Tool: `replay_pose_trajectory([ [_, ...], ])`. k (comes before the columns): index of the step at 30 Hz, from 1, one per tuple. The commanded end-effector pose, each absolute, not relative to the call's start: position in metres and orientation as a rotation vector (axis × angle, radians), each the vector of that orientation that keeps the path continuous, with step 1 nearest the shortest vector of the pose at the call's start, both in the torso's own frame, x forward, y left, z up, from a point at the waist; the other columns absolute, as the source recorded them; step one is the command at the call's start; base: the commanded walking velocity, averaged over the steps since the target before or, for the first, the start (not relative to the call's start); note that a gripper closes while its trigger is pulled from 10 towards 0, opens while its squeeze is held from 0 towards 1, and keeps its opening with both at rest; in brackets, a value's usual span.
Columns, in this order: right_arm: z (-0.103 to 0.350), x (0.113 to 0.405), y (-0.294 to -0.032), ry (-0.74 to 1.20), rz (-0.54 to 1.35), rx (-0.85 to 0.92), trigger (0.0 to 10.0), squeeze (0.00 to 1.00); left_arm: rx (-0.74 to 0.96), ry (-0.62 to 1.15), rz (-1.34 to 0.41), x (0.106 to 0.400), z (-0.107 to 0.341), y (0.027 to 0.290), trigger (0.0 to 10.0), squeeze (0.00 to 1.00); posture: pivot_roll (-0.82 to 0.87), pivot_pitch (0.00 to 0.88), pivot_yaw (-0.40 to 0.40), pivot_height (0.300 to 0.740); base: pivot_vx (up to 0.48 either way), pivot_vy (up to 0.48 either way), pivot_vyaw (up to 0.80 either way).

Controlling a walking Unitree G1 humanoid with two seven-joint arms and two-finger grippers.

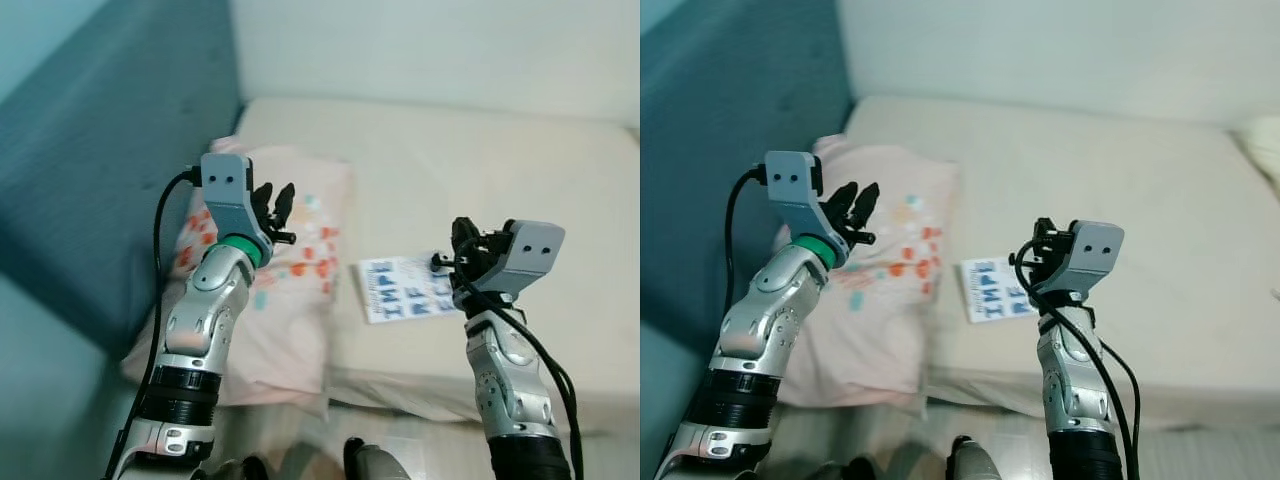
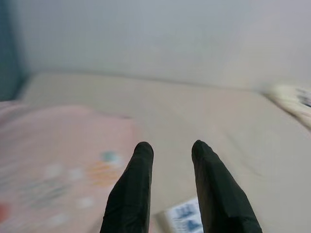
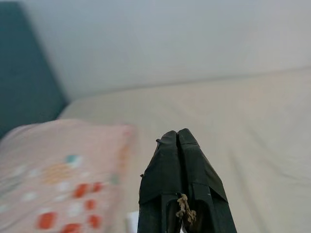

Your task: Clean up the room

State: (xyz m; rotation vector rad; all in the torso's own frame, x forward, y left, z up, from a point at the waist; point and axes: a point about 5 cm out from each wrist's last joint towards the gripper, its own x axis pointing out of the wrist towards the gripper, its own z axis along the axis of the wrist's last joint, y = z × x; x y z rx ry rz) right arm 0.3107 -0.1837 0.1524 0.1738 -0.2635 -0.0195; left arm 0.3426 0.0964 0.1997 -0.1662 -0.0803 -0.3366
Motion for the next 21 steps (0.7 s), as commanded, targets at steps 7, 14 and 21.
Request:
replay_pose_trajectory([
  [7,0.1464,0.3115,-0.1839,-0.235,-0.025,0.191,10.0,0.0,-0.128,-0.067,-0.354,0.3439,0.1944,0.0955,10.0,0.0,-0.08,0.076,0.057,0.734,0.0,0.0,-0.79],
  [14,0.1461,0.3125,-0.1836,-0.234,-0.028,0.187,10.0,0.0,-0.113,-0.092,-0.334,0.3453,0.1947,0.0976,10.0,0.0,-0.08,0.074,0.059,0.734,0.0,0.0,-0.57],
  [21,0.1461,0.3132,-0.1816,-0.234,-0.019,0.17,10.0,0.0,-0.078,-0.122,-0.332,0.3443,0.1954,0.0983,10.0,0.0,-0.08,0.075,0.058,0.734,0.0,-0.069,0.0],
])
